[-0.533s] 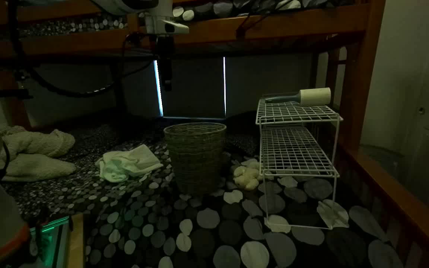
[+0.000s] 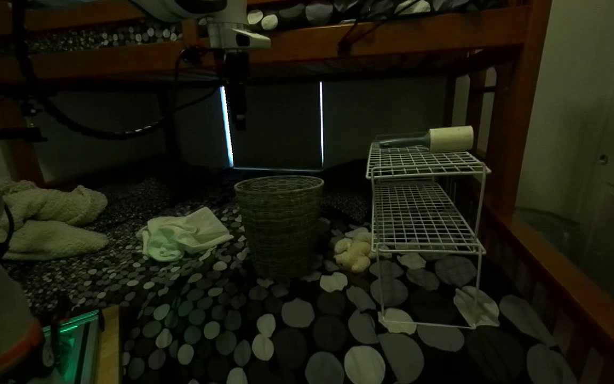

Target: Move the basket to the left, then put the towel on the rack

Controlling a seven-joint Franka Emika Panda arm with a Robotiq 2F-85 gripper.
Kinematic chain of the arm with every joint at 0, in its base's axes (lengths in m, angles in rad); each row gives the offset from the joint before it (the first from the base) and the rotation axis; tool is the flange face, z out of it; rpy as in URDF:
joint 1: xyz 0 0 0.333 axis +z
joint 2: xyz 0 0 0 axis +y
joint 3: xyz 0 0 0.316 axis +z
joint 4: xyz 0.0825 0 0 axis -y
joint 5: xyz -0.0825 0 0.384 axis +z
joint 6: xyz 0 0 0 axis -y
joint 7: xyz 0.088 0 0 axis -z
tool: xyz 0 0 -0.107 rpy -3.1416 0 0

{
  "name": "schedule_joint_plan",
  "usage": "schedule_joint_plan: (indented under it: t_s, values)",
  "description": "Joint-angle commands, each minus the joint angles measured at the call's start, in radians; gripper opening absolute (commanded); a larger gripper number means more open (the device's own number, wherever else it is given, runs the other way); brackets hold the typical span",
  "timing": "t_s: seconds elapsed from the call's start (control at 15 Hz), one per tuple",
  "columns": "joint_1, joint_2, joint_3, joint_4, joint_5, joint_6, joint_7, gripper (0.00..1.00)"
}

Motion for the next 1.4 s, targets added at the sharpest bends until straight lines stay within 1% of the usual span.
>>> schedule_joint_plan:
  t_s: [0.0,0.07,0.2,0.33,0.53,0.73,0.87,0.93,1.0,1.07,1.13,1.33]
  values:
    - [0.001,0.016,0.018,-0.048,-0.031,-0.001,0.077,1.0]
    - [0.0,0.021,0.024,-0.082,-0.038,0.002,0.105,1.0]
    - [-0.008,0.037,0.037,-0.142,-0.093,0.023,0.176,1.0]
    - [-0.012,0.059,0.037,-0.203,-0.154,0.071,0.245,1.0]
    - [-0.022,0.093,0.033,-0.27,-0.281,0.172,0.363,1.0]
    - [-0.013,0.155,0.031,-0.307,-0.34,0.258,0.47,1.0]
    - [0.0,0.189,0.031,-0.295,-0.341,0.313,0.548,1.0]
    - [0.011,0.19,0.025,-0.281,-0.325,0.318,0.547,1.0]
    - [0.022,0.175,0.02,-0.264,-0.312,0.3,0.518,1.0]
    - [0.032,0.148,0.013,-0.248,-0.294,0.254,0.47,1.0]
    - [0.025,0.19,0.012,-0.267,-0.317,0.301,0.501,1.0]
    - [0.03,0.189,0.01,-0.256,-0.317,0.296,0.499,1.0]
